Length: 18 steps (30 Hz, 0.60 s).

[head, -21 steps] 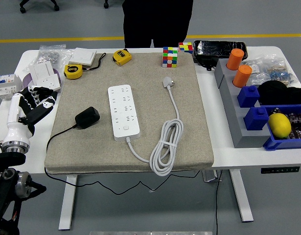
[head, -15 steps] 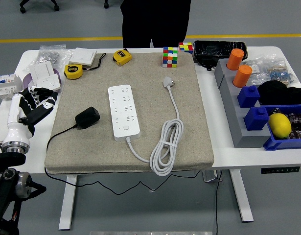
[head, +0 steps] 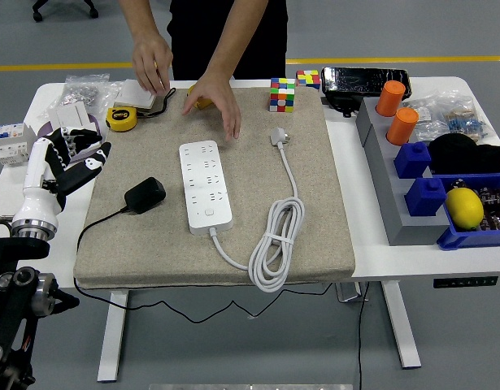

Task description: Pick up the plug,place it near the board,insert it into the board,press the button

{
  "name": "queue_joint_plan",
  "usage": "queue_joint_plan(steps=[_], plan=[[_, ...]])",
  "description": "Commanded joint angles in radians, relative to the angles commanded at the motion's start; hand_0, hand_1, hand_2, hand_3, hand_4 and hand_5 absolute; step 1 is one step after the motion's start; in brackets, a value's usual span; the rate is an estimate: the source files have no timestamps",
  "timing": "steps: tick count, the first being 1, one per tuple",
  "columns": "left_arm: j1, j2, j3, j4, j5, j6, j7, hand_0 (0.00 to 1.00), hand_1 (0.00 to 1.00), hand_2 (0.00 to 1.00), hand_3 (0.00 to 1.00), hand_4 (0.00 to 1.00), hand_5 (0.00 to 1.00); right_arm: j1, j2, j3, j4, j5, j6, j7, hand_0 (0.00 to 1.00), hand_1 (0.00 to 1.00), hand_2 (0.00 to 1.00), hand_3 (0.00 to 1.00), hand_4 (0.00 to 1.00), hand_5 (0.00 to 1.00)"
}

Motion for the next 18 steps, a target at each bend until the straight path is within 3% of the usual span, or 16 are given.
queue_joint_plan(steps=[4, 5, 11, 15, 18], plan=[[-0.022, 0.01, 0.012, 0.004, 0.12, -0.005, 0.025, 0.998, 0.934, 0.879, 0.903, 0.998, 0.182, 0.005, 0.0, -0.005, 0.0, 0.007, 0.0, 0.002, 0.843, 0.794, 0.785, 0.806, 0.998, 0.861], [-0.027, 0.012, 0.015, 0.007, 0.156, -0.006, 0.033, 0.998, 0.998, 0.984, 0.983, 0.998, 0.207, 0.005, 0.0, -0.005, 0.0, 0.007, 0.0, 0.002, 0.843, 0.791, 0.785, 0.804, 0.998, 0.86], [-0.059, 0.031, 0.064, 0.028, 0.353, -0.027, 0.082, 0.998, 0.998, 0.997, 0.992, 0.998, 0.214, 0.004, -0.002, -0.003, 0.0, 0.003, 0.001, -0.002, 0.843, 0.79, 0.782, 0.805, 0.998, 0.86], [-0.08, 0.042, 0.121, 0.058, 0.402, -0.031, 0.1, 0.998, 0.998, 0.997, 0.992, 0.998, 0.214, 0.006, -0.001, -0.006, 0.0, 0.005, 0.002, -0.002, 0.843, 0.79, 0.782, 0.805, 0.998, 0.86], [-0.094, 0.047, 0.171, 0.092, 0.384, -0.029, 0.1, 0.998, 0.985, 0.954, 0.971, 0.998, 0.228, 0.008, -0.001, -0.009, 0.0, 0.006, 0.002, -0.001, 0.842, 0.788, 0.781, 0.803, 0.998, 0.859]])
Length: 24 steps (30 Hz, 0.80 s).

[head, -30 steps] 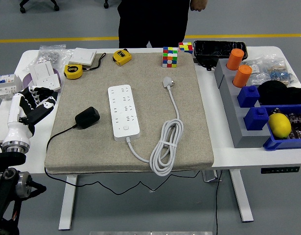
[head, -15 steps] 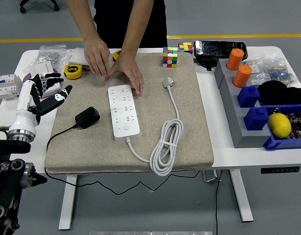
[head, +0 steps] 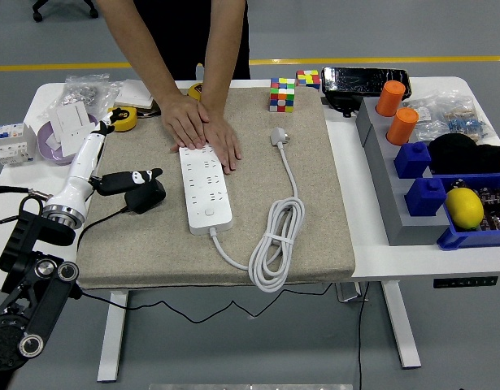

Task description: Pick up the plug,place it near the board,insert it into the board,press the button

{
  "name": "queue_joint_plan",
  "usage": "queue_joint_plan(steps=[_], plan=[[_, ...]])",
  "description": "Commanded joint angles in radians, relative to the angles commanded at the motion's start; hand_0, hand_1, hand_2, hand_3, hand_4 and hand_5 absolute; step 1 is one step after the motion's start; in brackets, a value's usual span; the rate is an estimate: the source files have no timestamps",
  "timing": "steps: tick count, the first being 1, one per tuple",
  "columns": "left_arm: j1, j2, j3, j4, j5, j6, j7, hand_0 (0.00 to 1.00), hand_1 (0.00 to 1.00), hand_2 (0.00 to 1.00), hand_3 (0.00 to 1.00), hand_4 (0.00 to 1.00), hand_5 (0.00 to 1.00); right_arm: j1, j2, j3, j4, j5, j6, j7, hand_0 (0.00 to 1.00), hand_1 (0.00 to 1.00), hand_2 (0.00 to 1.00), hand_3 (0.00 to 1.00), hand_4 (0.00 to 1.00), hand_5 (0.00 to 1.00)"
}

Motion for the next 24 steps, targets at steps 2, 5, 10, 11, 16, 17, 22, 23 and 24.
queue_joint_plan(steps=[2, 5, 10, 11, 16, 17, 22, 23, 24], plan=[[-0.007, 0.002, 0.027, 0.021, -0.004, -0.001, 0.0, 0.998, 0.985, 0.954, 0.971, 0.998, 0.228, 0.001, -0.001, -0.002, 0.0, 0.0, 0.001, 0.0, 0.842, 0.788, 0.781, 0.803, 0.998, 0.859], [-0.015, 0.002, 0.062, 0.061, -0.011, -0.003, -0.003, 0.998, 0.974, 0.933, 0.945, 0.998, 0.223, 0.0, -0.002, -0.004, 0.0, -0.001, 0.001, -0.001, 0.842, 0.786, 0.779, 0.802, 0.998, 0.858], [-0.028, -0.002, 0.087, 0.125, -0.005, 0.0, -0.011, 0.998, 0.974, 0.933, 0.945, 0.998, 0.223, -0.004, -0.005, -0.004, 0.0, -0.007, 0.003, -0.003, 0.842, 0.786, 0.779, 0.802, 0.998, 0.858], [-0.032, -0.004, 0.089, 0.139, 0.0, 0.002, -0.013, 0.998, 0.974, 0.927, 0.92, 0.998, 0.224, -0.004, -0.005, -0.004, 0.0, -0.008, 0.003, -0.004, 0.842, 0.784, 0.774, 0.801, 0.998, 0.857], [-0.055, -0.013, 0.089, 0.207, 0.033, 0.01, -0.022, 0.998, 0.974, 0.927, 0.92, 0.998, 0.224, -0.002, -0.006, -0.009, 0.0, -0.004, 0.003, -0.003, 0.842, 0.784, 0.774, 0.801, 0.998, 0.857], [-0.061, -0.016, 0.087, 0.223, 0.044, 0.013, -0.024, 0.998, 0.973, 0.921, 0.904, 0.998, 0.219, -0.001, -0.006, -0.008, 0.0, -0.005, 0.004, -0.003, 0.842, 0.782, 0.772, 0.799, 0.998, 0.856], [-0.078, -0.03, 0.074, 0.276, 0.086, 0.026, -0.032, 0.998, 0.973, 0.921, 0.904, 0.998, 0.219, -0.002, -0.006, -0.01, 0.0, -0.004, 0.005, -0.003, 0.842, 0.782, 0.772, 0.799, 0.998, 0.856], [-0.08, -0.031, 0.073, 0.282, 0.092, 0.028, -0.033, 0.997, 0.943, 0.865, 0.867, 0.998, 0.217, -0.002, -0.005, -0.008, 0.0, -0.006, 0.005, -0.004, 0.841, 0.782, 0.771, 0.8, 0.998, 0.856], [-0.081, -0.032, 0.073, 0.286, 0.095, 0.03, -0.033, 0.997, 0.943, 0.865, 0.867, 0.998, 0.217, -0.003, -0.005, -0.007, 0.0, -0.007, 0.005, -0.004, 0.841, 0.782, 0.771, 0.8, 0.998, 0.856]])
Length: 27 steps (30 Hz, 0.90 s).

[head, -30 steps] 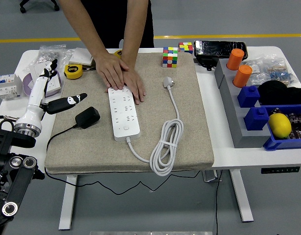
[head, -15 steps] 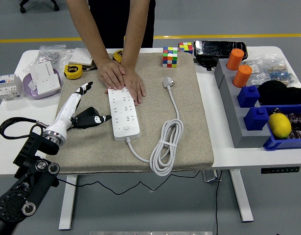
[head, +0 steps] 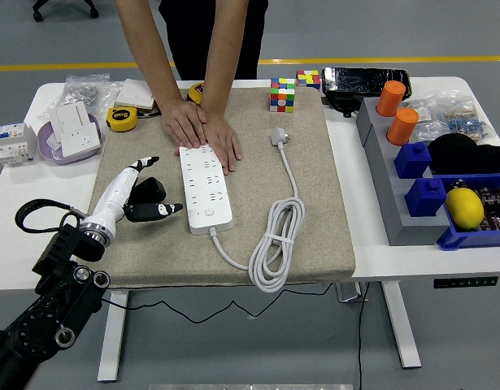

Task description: Pick up the plug,place it near the board,insert it into the board,press the button

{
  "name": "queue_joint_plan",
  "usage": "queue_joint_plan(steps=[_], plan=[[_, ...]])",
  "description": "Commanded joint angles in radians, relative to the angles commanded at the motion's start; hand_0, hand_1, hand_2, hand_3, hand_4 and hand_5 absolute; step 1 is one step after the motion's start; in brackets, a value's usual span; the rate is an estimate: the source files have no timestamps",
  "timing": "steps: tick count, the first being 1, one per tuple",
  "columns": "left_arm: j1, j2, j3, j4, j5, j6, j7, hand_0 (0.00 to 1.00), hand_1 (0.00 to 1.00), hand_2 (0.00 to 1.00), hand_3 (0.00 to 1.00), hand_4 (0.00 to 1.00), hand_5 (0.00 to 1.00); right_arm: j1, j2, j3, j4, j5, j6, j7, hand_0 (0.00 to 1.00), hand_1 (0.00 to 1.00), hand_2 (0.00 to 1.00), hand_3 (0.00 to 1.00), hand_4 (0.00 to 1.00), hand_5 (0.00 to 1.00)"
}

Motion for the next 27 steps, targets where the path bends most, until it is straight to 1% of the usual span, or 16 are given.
queue_joint_plan(steps=[4, 5, 10, 11, 22, 23, 27], plan=[[-0.009, -0.005, -0.007, 0.025, 0.021, 0.011, -0.002, 0.997, 0.943, 0.865, 0.867, 0.998, 0.217, -0.001, 0.001, 0.0, 0.0, 0.002, 0.0, 0.0, 0.841, 0.782, 0.771, 0.8, 0.998, 0.856], [-0.012, -0.007, -0.01, 0.032, 0.026, 0.015, -0.003, 0.941, 0.857, 0.696, 0.741, 0.998, 0.192, 0.0, 0.001, 0.0, 0.0, 0.002, 0.0, 0.0, 0.842, 0.78, 0.77, 0.8, 0.998, 0.855], [-0.028, -0.01, -0.022, 0.056, 0.055, 0.02, -0.002, 0.941, 0.857, 0.696, 0.741, 0.998, 0.192, 0.003, 0.001, -0.003, 0.0, 0.006, 0.0, 0.001, 0.842, 0.78, 0.77, 0.8, 0.998, 0.855], [-0.029, -0.01, -0.025, 0.059, 0.058, 0.02, -0.001, 0.912, 0.838, 0.661, 0.682, 0.998, 0.17, 0.004, 0.001, -0.003, 0.0, 0.006, 0.0, 0.001, 0.842, 0.78, 0.768, 0.799, 0.998, 0.854], [-0.038, -0.014, -0.06, 0.093, 0.105, 0.01, 0.004, 0.899, 0.834, 0.678, 0.685, 0.998, 0.164, 0.004, 0.001, 0.0, 0.0, 0.005, -0.001, 0.001, 0.841, 0.78, 0.767, 0.799, 0.998, 0.853], [-0.038, -0.014, -0.061, 0.094, 0.107, 0.009, 0.004, 0.894, 0.846, 0.707, 0.704, 0.998, 0.164, 0.004, 0.001, 0.0, 0.0, 0.005, -0.001, 0.001, 0.841, 0.779, 0.766, 0.798, 0.998, 0.852], [-0.037, -0.015, -0.069, 0.093, 0.114, 0.01, 0.004, 0.894, 0.846, 0.707, 0.704, 0.998, 0.164, 0.006, 0.0, -0.001, 0.0, 0.006, -0.001, 0.001, 0.841, 0.779, 0.766, 0.798, 0.998, 0.852]])
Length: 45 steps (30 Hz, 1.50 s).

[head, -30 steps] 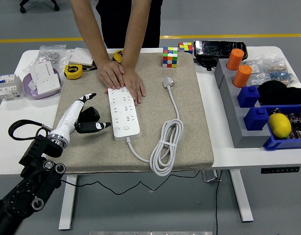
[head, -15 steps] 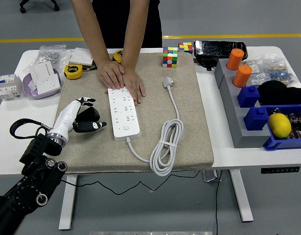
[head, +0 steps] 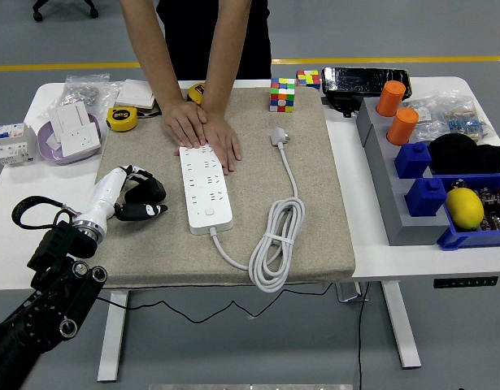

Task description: Pick up the plug,place it near the board,insert it into the board,press the button

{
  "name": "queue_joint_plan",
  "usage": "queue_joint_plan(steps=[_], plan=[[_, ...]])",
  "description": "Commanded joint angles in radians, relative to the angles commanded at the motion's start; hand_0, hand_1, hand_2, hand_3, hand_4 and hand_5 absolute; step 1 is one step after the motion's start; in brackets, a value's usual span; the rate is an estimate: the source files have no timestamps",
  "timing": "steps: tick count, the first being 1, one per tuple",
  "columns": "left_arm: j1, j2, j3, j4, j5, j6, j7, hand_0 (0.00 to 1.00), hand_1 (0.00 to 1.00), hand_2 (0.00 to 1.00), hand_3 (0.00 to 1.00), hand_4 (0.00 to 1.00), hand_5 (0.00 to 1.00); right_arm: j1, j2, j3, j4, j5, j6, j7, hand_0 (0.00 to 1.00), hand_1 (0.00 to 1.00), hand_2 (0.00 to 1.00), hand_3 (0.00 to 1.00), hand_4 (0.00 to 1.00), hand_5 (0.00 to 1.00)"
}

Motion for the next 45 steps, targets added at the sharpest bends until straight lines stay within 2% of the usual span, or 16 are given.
queue_joint_plan(steps=[7, 8, 13, 14, 19, 20, 25, 26, 31, 32, 37, 41, 45], plan=[[-0.001, 0.0, -0.006, -0.002, 0.004, -0.005, -0.001, 0.891, 0.845, 0.698, 0.693, 0.998, 0.165, -0.001, 0.0, 0.002, 0.0, 0.0, 0.0, -0.001, 0.841, 0.779, 0.766, 0.798, 0.998, 0.851], [-0.001, 0.0, -0.006, -0.001, 0.01, -0.006, 0.001, 0.891, 0.819, 0.573, 0.518, 0.883, 0.185, -0.001, 0.001, 0.002, 0.0, 0.0, 0.0, -0.001, 0.841, 0.779, 0.765, 0.798, 0.998, 0.851], [-0.001, -0.003, -0.006, 0.012, 0.03, 0.004, 0.006, 0.891, 0.819, 0.573, 0.518, 0.883, 0.185, 0.0, 0.002, 0.001, 0.0, 0.001, 0.0, 0.0, 0.841, 0.779, 0.765, 0.798, 0.998, 0.851], [0.0, -0.005, -0.006, 0.014, 0.039, 0.008, 0.007, 0.876, 0.739, 0.454, 0.444, 0.718, 0.156, 0.0, 0.002, 0.002, 0.0, 0.001, 0.0, 0.0, 0.84, 0.779, 0.765, 0.798, 0.998, 0.85], [-0.005, -0.011, -0.008, 0.019, 0.067, 0.029, 0.008, 0.876, 0.739, 0.454, 0.444, 0.718, 0.156, 0.001, 0.002, 0.001, 0.0, 0.001, -0.001, -0.001, 0.84, 0.779, 0.765, 0.798, 0.998, 0.85], [-0.006, -0.012, -0.009, 0.019, 0.067, 0.033, 0.006, 0.839, 0.64, 0.377, 0.365, 0.525, 0.141, 0.001, 0.002, 0.001, 0.0, 0.002, -0.001, -0.001, 0.84, 0.779, 0.765, 0.798, 0.998, 0.85], [-0.008, -0.01, -0.005, 0.016, 0.069, 0.038, 0.005, 0.839, 0.64, 0.377, 0.365, 0.525, 0.141, 0.002, 0.002, 0.0, 0.0, 0.003, -0.001, -0.001, 0.84, 0.779, 0.765, 0.798, 0.998, 0.85], [-0.008, -0.01, -0.004, 0.015, 0.069, 0.038, 0.006, 0.822, 0.592, 0.366, 0.336, 0.473, 0.126, 0.002, 0.002, -0.001, 0.0, 0.003, -0.001, -0.001, 0.84, 0.779, 0.765, 0.798, 0.998, 0.85], [-0.005, -0.004, 0.006, 0.003, 0.068, 0.037, 0.008, 0.822, 0.592, 0.366, 0.336, 0.473, 0.126, 0.0, 0.001, -0.002, 0.0, 0.001, 0.0, -0.003, 0.84, 0.779, 0.765, 0.798, 0.998, 0.85], [-0.004, -0.002, 0.009, -0.001, 0.067, 0.036, 0.009, 0.813, 0.573, 0.358, 0.327, 0.457, 0.096, 0.001, 0.001, -0.003, 0.0, 0.002, 0.0, -0.003, 0.84, 0.779, 0.765, 0.798, 0.998, 0.849], [-0.013, 0.015, 0.039, -0.033, 0.042, 0.038, 0.012, 0.813, 0.573, 0.358, 0.327, 0.457, 0.096, 0.002, 0.0, -0.007, 0.0, 0.003, 0.0, -0.003, 0.84, 0.779, 0.765, 0.798, 0.998, 0.849], [-0.042, 0.047, 0.099, -0.049, 0.003, 0.037, 0.013, 0.806, 0.563, 0.359, 0.323, 0.45, 0.075, 0.003, -0.001, -0.008, 0.0, 0.001, 0.001, -0.004, 0.84, 0.779, 0.765, 0.798, 0.998, 0.849], [-0.095, 0.085, 0.182, -0.038, -0.03, 0.038, 0.014, 0.801, 0.56, 0.359, 0.321, 0.442, 0.058, 0.003, -0.002, -0.009, 0.0, 0.0, 0.001, -0.005, 0.839, 0.778, 0.765, 0.797, 0.998, 0.848]])
